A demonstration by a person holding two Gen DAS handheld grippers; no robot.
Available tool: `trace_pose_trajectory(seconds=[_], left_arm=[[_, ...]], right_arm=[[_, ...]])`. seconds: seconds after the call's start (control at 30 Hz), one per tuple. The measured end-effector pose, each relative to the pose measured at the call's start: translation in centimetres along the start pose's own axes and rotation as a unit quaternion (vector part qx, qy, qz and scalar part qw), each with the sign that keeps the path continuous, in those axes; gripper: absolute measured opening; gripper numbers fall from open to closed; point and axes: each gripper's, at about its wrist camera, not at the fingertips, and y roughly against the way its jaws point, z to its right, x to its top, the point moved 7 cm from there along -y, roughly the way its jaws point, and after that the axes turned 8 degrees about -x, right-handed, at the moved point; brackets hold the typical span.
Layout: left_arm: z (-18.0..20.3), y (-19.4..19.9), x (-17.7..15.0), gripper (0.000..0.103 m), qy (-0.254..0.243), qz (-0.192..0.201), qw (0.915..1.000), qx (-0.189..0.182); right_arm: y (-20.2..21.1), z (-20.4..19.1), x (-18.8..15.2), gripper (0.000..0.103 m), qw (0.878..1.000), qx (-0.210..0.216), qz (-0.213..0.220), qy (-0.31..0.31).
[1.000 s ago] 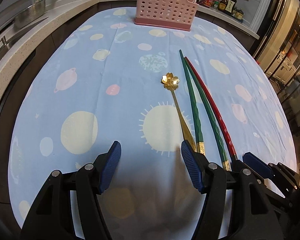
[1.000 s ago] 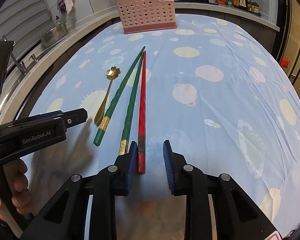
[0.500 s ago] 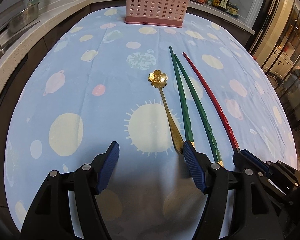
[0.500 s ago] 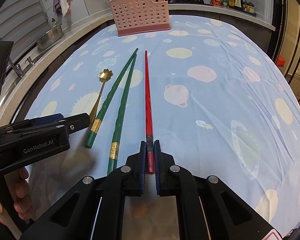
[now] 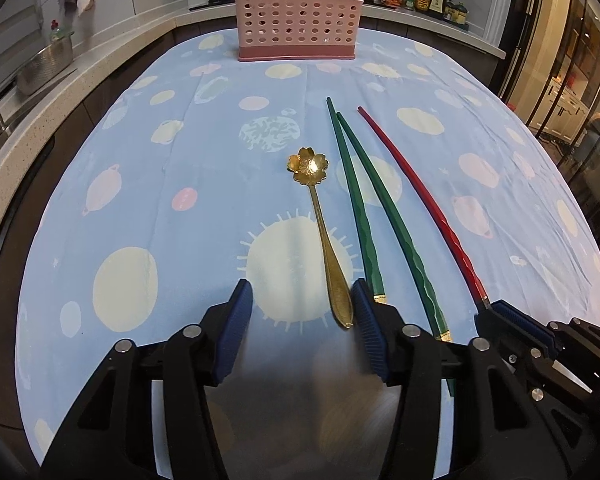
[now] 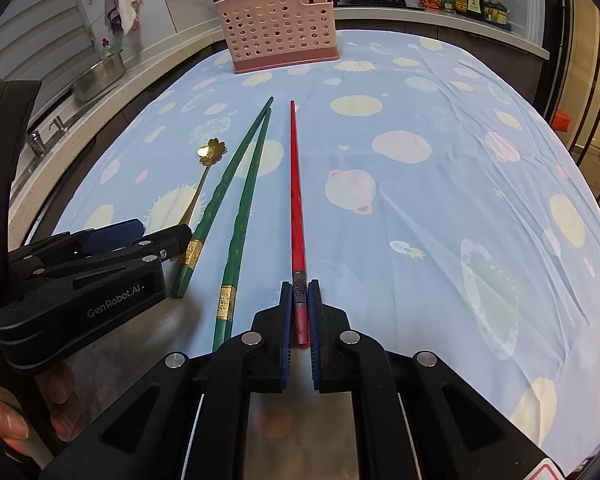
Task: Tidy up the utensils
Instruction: 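Grasp the gold flower spoon with the left gripper while the right gripper grasps the red chopstick, then lift the spoon and red chopstick and carry both over the pink holder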
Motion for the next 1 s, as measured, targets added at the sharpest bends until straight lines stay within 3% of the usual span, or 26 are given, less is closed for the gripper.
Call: trace_pose_trajectory(seconds=[0.13,0.17,0.47,1.0], left_arm=[[-0.1,0.1,0.1,0.014,0.003,0.001,1.0,-0.009],[-0.2,0.1,0.2,0.011,0.007,0.0,0.9999,-0.015],[-0.9,1.0,0.3,0.01,0.036,-0.006,0.9984,-0.043],[-1.7,5.8,3.2,0.009,0.054,0.037,0.9963,-0.055]], right_arm=[[0.0,0.0,0.0,0.007,1.0,0.0,0.0,0.0],[0.0,0.0,0.0,0.007,1.0,0.001,0.0,-0.001],[0.6,0.6,0.2,0.007,1.0,0.006,0.005,-0.017],[4.8,0.2,2.7,0.007,0.998,0.02,0.06,-0.024]])
